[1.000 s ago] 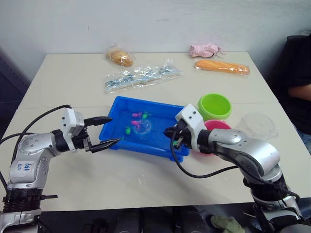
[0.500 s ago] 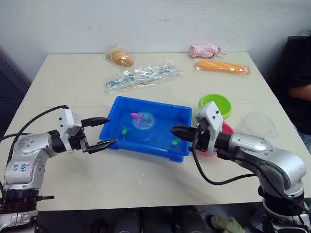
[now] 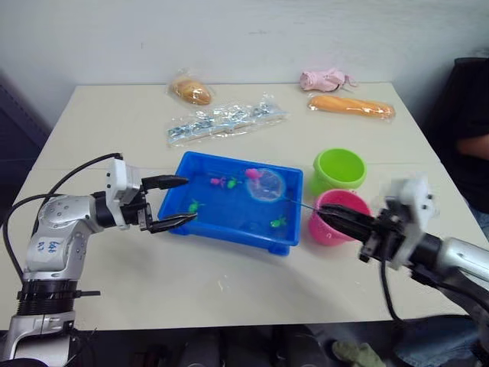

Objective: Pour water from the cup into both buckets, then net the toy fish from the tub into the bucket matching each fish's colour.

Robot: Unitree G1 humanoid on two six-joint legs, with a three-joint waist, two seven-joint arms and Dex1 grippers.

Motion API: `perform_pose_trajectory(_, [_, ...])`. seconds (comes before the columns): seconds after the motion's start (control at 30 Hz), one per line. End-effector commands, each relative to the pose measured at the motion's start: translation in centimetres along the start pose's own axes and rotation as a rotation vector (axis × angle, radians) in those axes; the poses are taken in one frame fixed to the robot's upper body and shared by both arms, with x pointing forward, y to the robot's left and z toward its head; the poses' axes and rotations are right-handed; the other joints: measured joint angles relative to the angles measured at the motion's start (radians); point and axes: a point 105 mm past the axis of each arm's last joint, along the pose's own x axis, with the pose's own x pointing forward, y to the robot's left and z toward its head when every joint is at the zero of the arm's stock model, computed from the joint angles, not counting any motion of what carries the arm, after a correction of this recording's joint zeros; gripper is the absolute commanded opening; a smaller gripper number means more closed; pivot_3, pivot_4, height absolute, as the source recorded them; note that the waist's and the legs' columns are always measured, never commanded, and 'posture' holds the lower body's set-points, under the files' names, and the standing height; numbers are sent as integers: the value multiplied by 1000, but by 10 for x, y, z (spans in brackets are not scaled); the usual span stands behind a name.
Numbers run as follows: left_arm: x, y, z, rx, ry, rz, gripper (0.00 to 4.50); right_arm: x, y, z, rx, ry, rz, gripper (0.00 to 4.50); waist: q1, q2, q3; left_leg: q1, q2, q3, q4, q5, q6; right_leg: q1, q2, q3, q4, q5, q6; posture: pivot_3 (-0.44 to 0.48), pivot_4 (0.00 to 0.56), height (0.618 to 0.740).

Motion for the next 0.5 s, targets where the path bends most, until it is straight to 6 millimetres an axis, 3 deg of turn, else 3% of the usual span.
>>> perform_pose_trajectory(0.03, [14,-8,6,1,-56,-77,4446,-25,-2,14,-72,-48,-68,0,3,0,0,1,0,0,0,0,0,1,0,0,0,0,0,0,150,740])
perform_pose_trajectory(0.27, [53,-25,5,-37,-147,-190,4446,-54,-10,12,-42,-72,-226,0,19,0,0,8,0,-1,0,0,1,10,1,1,-3,0,1,0,150,740])
perform_pose_trajectory(0.5, [71,-30,5,-51,-168,-269,4446,-91,-12,-11,-38,24,-390,0,20,0,0,8,-1,-3,0,0,1,11,1,0,-3,1,1,0,150,740])
